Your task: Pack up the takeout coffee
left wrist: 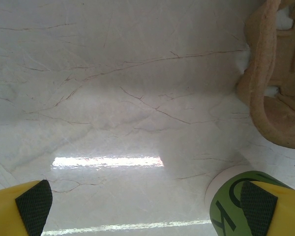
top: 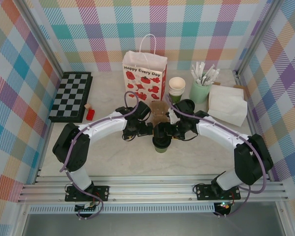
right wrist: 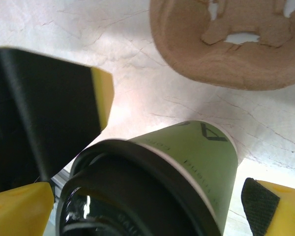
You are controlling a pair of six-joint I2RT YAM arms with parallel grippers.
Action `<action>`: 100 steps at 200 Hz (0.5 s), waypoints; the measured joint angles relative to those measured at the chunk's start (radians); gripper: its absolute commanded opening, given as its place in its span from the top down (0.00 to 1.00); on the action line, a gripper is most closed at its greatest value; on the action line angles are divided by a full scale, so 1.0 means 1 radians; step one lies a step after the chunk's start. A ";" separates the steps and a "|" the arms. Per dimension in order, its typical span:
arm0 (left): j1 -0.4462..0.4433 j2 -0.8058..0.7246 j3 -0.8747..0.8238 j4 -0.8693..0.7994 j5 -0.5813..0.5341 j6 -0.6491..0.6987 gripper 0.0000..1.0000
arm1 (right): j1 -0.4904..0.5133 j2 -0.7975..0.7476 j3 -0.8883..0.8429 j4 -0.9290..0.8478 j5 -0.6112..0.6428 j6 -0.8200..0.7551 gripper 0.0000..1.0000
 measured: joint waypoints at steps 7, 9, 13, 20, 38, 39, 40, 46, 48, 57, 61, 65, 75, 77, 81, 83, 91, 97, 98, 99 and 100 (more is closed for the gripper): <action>0.000 -0.001 0.000 -0.002 -0.005 0.000 0.00 | 0.004 -0.010 0.000 -0.006 -0.002 -0.017 0.00; 0.000 -0.001 0.000 -0.003 -0.006 0.000 0.00 | 0.006 -0.015 0.000 -0.009 -0.002 -0.027 0.00; 0.000 -0.002 0.000 -0.006 -0.010 0.000 0.00 | 0.007 -0.022 0.000 -0.014 -0.002 -0.039 0.00; 0.000 -0.004 0.000 -0.014 -0.017 0.001 0.00 | 0.007 -0.035 0.000 -0.024 -0.001 -0.064 0.00; 0.000 -0.026 -0.012 -0.023 -0.037 0.002 0.00 | 0.008 -0.058 0.002 -0.052 -0.001 -0.132 0.00; 0.000 -0.029 -0.014 -0.023 -0.038 0.002 0.00 | 0.008 -0.058 0.003 -0.055 -0.001 -0.136 0.00; 0.000 -0.031 -0.015 -0.023 -0.040 0.002 0.00 | 0.008 -0.059 0.003 -0.056 -0.001 -0.138 0.00; 0.000 -0.046 -0.025 -0.023 -0.045 0.003 0.00 | 0.008 -0.060 0.008 -0.071 -0.001 -0.163 0.00; 0.001 -0.053 -0.030 -0.025 -0.049 0.003 0.00 | 0.008 -0.060 0.009 -0.075 -0.001 -0.171 0.00; 0.001 -0.082 -0.049 -0.029 -0.058 0.005 0.00 | 0.008 -0.058 0.016 -0.094 0.002 -0.205 0.00; 0.001 -0.092 -0.057 -0.031 -0.060 0.007 0.00 | 0.008 -0.058 0.020 -0.106 0.002 -0.219 0.00; 0.001 -0.108 -0.068 -0.031 -0.060 0.012 0.00 | 0.008 -0.057 0.022 -0.113 0.002 -0.230 0.00; 0.001 -0.141 -0.093 -0.030 -0.058 0.027 0.00 | 0.008 -0.055 0.030 -0.131 0.002 -0.262 0.00; 0.001 -0.148 -0.100 -0.029 -0.056 0.032 0.00 | 0.008 -0.055 0.031 -0.133 0.002 -0.267 0.00; 0.001 -0.159 -0.110 -0.025 -0.054 0.039 0.00 | 0.008 -0.054 0.033 -0.138 0.002 -0.276 0.00; 0.001 -0.169 -0.120 -0.021 -0.050 0.047 0.00 | 0.008 -0.053 0.035 -0.142 0.002 -0.284 0.00; 0.001 -0.194 -0.146 -0.014 -0.039 0.068 0.00 | 0.008 -0.050 0.041 -0.151 0.002 -0.304 0.00; 0.000 -0.212 -0.167 -0.012 -0.028 0.084 0.00 | 0.009 -0.046 0.047 -0.159 0.002 -0.319 0.00; 0.000 -0.214 -0.169 -0.012 -0.026 0.087 0.00 | 0.009 -0.045 0.048 -0.159 0.002 -0.322 0.00; 0.000 -0.216 -0.172 -0.011 -0.024 0.089 0.00 | 0.009 -0.045 0.050 -0.161 0.002 -0.325 0.00; 0.000 -0.220 -0.178 -0.011 -0.023 0.094 0.00 | 0.009 -0.045 0.050 -0.161 0.002 -0.325 0.00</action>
